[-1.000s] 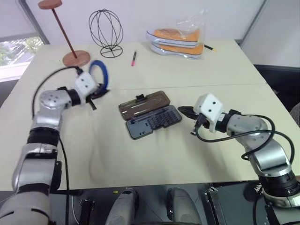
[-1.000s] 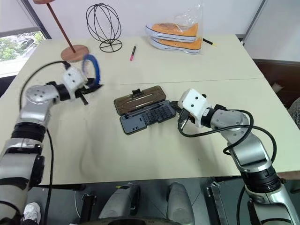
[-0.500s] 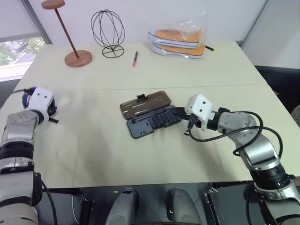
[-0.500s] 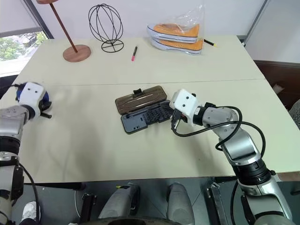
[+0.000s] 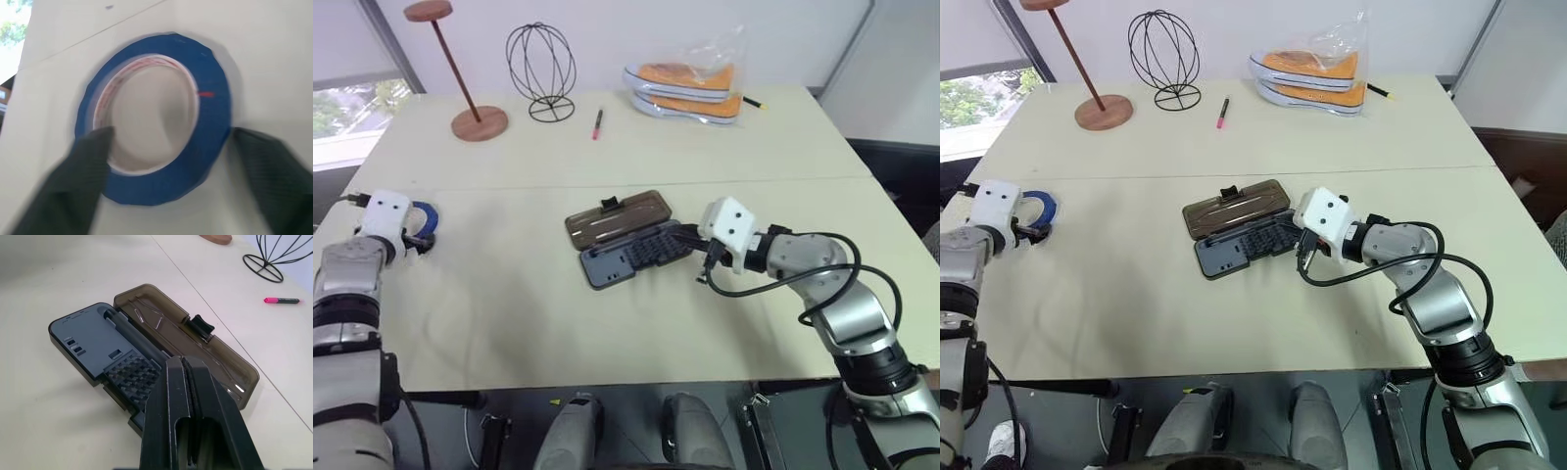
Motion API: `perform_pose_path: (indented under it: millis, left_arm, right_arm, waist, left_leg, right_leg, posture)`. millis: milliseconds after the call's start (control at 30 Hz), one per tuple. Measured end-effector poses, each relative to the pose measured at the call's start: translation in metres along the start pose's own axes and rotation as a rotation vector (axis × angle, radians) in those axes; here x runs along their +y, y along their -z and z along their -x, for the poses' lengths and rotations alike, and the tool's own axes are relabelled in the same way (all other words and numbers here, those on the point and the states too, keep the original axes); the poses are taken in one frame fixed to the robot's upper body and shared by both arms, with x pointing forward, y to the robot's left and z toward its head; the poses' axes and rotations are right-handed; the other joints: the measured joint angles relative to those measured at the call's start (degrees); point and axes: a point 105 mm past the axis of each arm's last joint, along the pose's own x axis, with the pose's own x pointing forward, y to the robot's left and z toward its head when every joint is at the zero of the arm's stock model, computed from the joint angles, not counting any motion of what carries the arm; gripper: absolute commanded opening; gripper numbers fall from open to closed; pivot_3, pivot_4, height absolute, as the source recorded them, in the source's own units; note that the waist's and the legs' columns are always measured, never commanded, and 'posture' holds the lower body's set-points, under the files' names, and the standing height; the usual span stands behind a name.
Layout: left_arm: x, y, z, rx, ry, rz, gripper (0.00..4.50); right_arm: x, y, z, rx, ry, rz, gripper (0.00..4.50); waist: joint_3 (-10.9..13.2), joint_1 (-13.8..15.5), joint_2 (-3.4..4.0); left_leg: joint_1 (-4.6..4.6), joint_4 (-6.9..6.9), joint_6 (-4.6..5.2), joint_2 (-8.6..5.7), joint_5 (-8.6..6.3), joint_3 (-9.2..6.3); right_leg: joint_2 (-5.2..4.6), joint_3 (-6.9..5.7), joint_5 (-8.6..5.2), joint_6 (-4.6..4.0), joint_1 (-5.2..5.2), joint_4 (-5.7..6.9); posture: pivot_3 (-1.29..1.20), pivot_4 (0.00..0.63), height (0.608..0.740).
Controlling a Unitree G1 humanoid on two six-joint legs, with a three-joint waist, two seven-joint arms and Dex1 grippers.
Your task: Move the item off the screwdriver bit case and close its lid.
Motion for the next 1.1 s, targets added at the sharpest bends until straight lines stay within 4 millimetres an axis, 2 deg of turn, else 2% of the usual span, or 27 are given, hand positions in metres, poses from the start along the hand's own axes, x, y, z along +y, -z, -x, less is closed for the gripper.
perform_pose_path:
  millis: [133,200,267,400,500,567,700,800,967,1067,1100]
  left_arm:
    - [-0.005,-0.005,0.002,-0.026,0.031,-0.005,4.48]
    - [-0.023,-0.015,0.004,-0.080,0.121,0.021,4.48]
    - [-0.046,-0.032,0.011,-0.140,0.245,0.045,4.48]
    - [-0.085,-0.087,0.045,-0.315,0.463,0.016,4.48]
    - [-0.108,-0.109,0.069,-0.392,0.588,-0.031,4.48]
    - [-0.131,-0.112,0.081,-0.408,0.698,-0.056,4.48]
    - [-0.164,-0.100,0.095,-0.389,0.850,-0.119,4.48]
    - [-0.177,-0.092,0.097,-0.377,0.902,-0.155,4.48]
    - [-0.182,-0.097,0.096,-0.409,0.905,-0.148,4.48]
    - [-0.182,-0.100,0.094,-0.418,0.899,-0.146,4.50]
    - [-0.182,-0.100,0.093,-0.421,0.896,-0.147,4.50]
  right_arm:
    - [0.002,0.003,0.002,0.008,0.003,-0.012,0.00]
    - [0.000,0.003,0.003,0.011,0.018,-0.017,0.00]
    - [-0.003,0.002,0.004,0.007,0.028,-0.019,0.00]
    - [-0.005,0.001,0.005,0.003,0.031,-0.020,0.00]
    - [-0.009,0.001,0.005,0.006,0.029,-0.013,0.00]
    - [-0.012,0.002,0.005,0.011,0.031,-0.010,0.00]
    - [-0.017,0.004,0.006,0.020,0.020,0.004,0.00]
    - [-0.022,0.004,0.007,0.028,0.015,0.023,0.00]
    - [-0.028,0.003,0.007,0.023,0.005,0.038,0.00]
    - [-0.034,0.001,0.005,0.019,0.006,0.056,0.82]
    - [-0.038,0.000,0.004,0.018,0.013,0.057,1.35]
  waist:
    - [0.0,-0.1,-0.01]
    - [0.0,0.0,-0.04]
    - [0.1,-0.1,-0.15]
    - [0.1,-0.3,-0.24]
    - [0.1,-0.6,-0.22]
    - [0.1,-0.6,-0.19]
    - [0.1,-0.5,-0.20]
    - [0.1,-0.2,-0.21]
    - [0.1,-0.2,-0.20]
    - [0.1,-0.3,-0.20]
    - [0.1,-0.3,-0.20]
  left_leg:
    - [0.00,0.00,0.00,0.00,0.00,-0.02]
    - [-0.05,0.01,-0.01,0.01,0.00,-0.05]
    - [-0.09,0.03,-0.01,0.02,0.00,-0.07]
    - [-0.10,0.02,-0.02,0.03,0.00,-0.07]
    - [-0.02,-0.04,-0.01,0.05,0.00,0.00]
    - [-0.01,-0.05,-0.01,0.06,0.00,0.01]
    - [-0.02,-0.04,-0.01,0.06,0.00,0.04]
    - [-0.02,-0.04,-0.01,0.06,0.00,0.04]
    - [-0.03,-0.04,-0.01,0.05,-0.01,0.05]
    - [-0.03,-0.04,-0.01,0.05,-0.01,0.05]
    - [-0.03,-0.04,-0.01,0.05,-0.01,0.06]
  right_leg:
    - [0.00,0.01,0.00,0.00,-0.01,0.01]
    - [0.00,0.00,0.00,0.00,-0.01,0.00]
    - [0.00,0.01,0.00,0.00,-0.03,-0.02]
    - [0.00,0.03,0.00,-0.01,-0.05,-0.04]
    - [0.02,0.13,0.00,-0.01,-0.05,-0.03]
    - [0.04,0.14,0.00,-0.01,-0.06,-0.03]
    - [0.03,0.17,0.00,-0.02,-0.06,-0.04]
    - [0.03,0.16,0.00,-0.02,-0.06,-0.05]
    - [0.02,0.16,0.00,-0.02,-0.06,-0.07]
    - [0.03,0.16,0.00,-0.02,-0.07,-0.07]
    - [0.03,0.16,0.00,-0.02,-0.07,-0.07]
  posture:
    - [0.00,0.150,0.740]
    - [0.00,0.150,0.740]
    - [0.00,0.150,0.740]
    - [0.00,0.150,0.740]
    - [0.00,0.150,0.740]
    - [0.00,0.150,0.740]
    - [0.00,0.150,0.740]
    - [0.00,0.150,0.740]
    - [0.00,0.150,0.740]
    - [0.00,0.150,0.740]
    - [0.00,0.150,0.740]
